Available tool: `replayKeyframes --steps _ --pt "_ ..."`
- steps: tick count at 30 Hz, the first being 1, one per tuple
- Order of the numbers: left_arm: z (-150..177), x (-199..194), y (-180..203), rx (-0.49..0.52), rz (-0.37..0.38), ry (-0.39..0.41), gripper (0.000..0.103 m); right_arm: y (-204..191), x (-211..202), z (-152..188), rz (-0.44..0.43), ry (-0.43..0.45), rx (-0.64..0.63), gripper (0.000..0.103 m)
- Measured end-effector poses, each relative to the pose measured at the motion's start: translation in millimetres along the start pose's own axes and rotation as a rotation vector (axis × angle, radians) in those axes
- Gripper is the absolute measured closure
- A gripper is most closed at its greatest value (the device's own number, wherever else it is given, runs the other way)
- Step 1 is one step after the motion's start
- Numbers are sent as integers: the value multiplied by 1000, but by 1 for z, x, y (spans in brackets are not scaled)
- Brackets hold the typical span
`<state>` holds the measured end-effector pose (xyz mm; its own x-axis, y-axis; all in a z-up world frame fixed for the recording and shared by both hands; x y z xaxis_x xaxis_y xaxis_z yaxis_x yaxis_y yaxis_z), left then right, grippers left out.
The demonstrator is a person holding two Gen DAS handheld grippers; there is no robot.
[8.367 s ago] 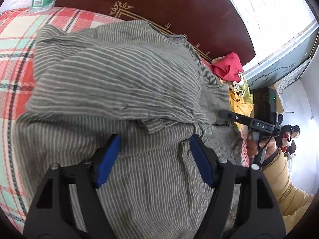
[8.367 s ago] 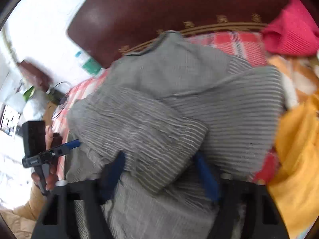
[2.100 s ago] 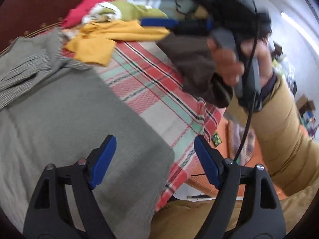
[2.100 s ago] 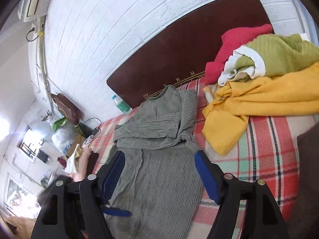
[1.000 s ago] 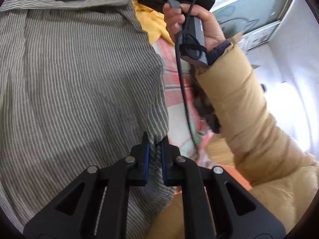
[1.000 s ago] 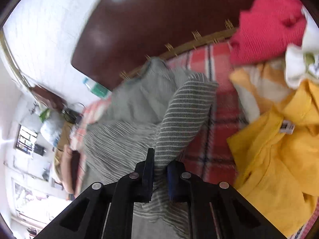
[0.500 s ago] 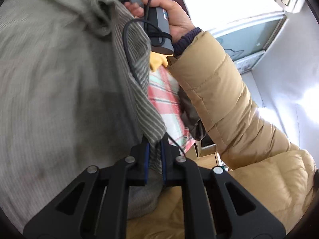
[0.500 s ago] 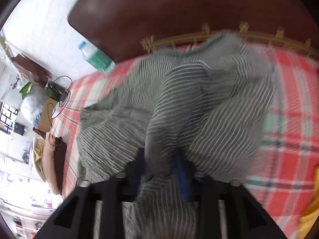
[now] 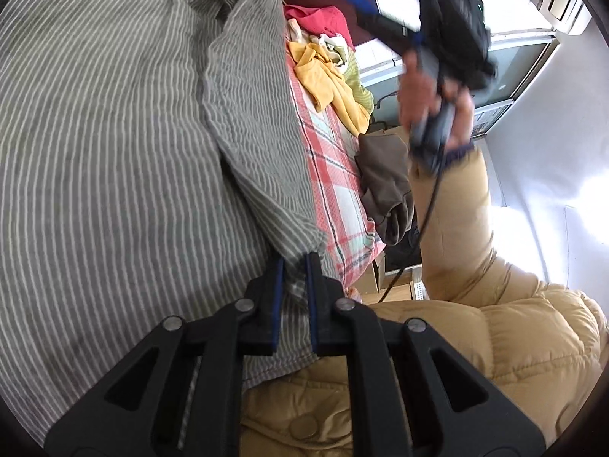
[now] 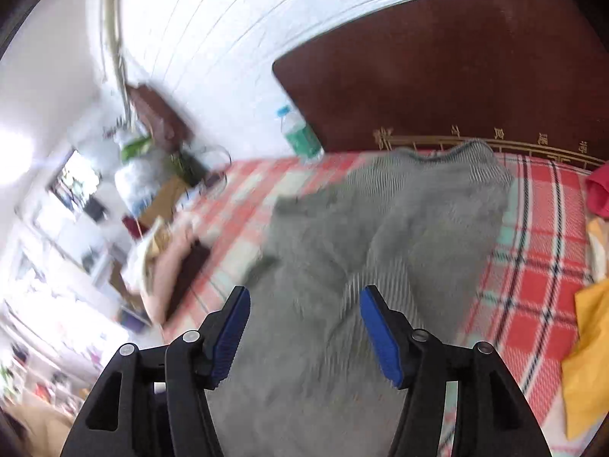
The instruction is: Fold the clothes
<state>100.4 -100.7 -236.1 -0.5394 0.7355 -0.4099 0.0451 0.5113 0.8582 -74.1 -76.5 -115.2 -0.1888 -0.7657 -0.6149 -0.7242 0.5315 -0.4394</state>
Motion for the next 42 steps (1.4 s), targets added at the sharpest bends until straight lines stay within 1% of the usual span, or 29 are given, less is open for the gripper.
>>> replayKeyframes --steps 5,7,9,11,13,15,17,18,19,20,22,23,24,26,27,28,29,31,32,35,37,38,39,40,42 --pt "-5 -16 3 45 -4 25 91 -32 18 103 37 -196 -166 41" --pt "-2 -25 7 67 -2 37 91 -39 26 141 46 -248 -203 41" --pt "-1 -36 8 87 -21 54 83 -50 25 170 36 -275 -241 41" --pt "-3 -49 9 95 -35 83 53 -62 20 190 26 -282 -275 41" --pt "-10 -72 10 103 -65 143 41 -76 16 211 -11 -304 -294 41" --pt "-21 -95 9 122 -116 214 40 -84 13 230 -9 -362 -355 41" --pt "-33 -122 1 139 -186 295 36 -92 10 234 -13 -398 -405 41" --pt "-40 -136 -2 145 -225 340 34 -95 6 226 -28 -388 -412 41" --pt "-48 -157 -8 150 -276 396 29 -99 1 214 -46 -369 -415 41" --pt "-52 -175 -19 147 -328 433 23 -103 -3 203 -64 -351 -417 41" --pt "-60 -203 -37 132 -445 490 22 -110 -9 170 -84 -295 -415 41" --pt "-64 -213 -51 114 -503 500 22 -113 -10 150 -88 -262 -413 40" --pt "-68 -223 -64 97 -558 507 23 -113 -8 127 -79 -224 -405 37" --pt "-69 -227 -89 69 -618 482 23 -111 3 80 -40 -161 -364 33" --pt "-69 -229 -101 56 -648 469 23 -107 13 57 -11 -144 -325 27" --pt "-69 -231 -113 43 -676 455 23 -105 25 38 2 -140 -287 27" --pt "-67 -233 -123 41 -684 435 23 -104 38 21 7 -141 -250 27" --pt "-66 -222 -130 40 -667 391 23 -105 73 -7 8 -163 -190 26" --pt "-65 -217 -133 42 -659 370 23 -105 93 -20 34 -174 -173 26" --pt "-65 -200 -126 98 -635 321 23 -94 137 -27 131 -212 -166 25" --pt "-66 -193 -121 108 -616 289 23 -86 164 -30 193 -237 -163 25" --pt "-65 -194 -118 95 -592 283 23 -82 178 -31 224 -250 -162 25" --pt "-65 -192 -116 82 -551 275 23 -78 191 -32 255 -263 -160 25" --pt "-65 -190 -113 70 -514 267 25 -74 204 -34 287 -275 -159 25" --pt "-63 -185 -109 66 -487 241 40 -67 231 -36 349 -301 -156 25"
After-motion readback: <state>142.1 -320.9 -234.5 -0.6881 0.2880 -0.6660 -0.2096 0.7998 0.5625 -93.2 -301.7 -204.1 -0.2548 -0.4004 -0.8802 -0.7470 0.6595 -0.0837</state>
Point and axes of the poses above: each gripper's, at about its wrist camera, not at the fingertips, and x roughly the way its jaws point, y to its right, z to its underside, the point moved 9 cm from there along x, roughly the way its jaws point, and after that the axes turned 5 degrees about y, right-handed, at the moved point
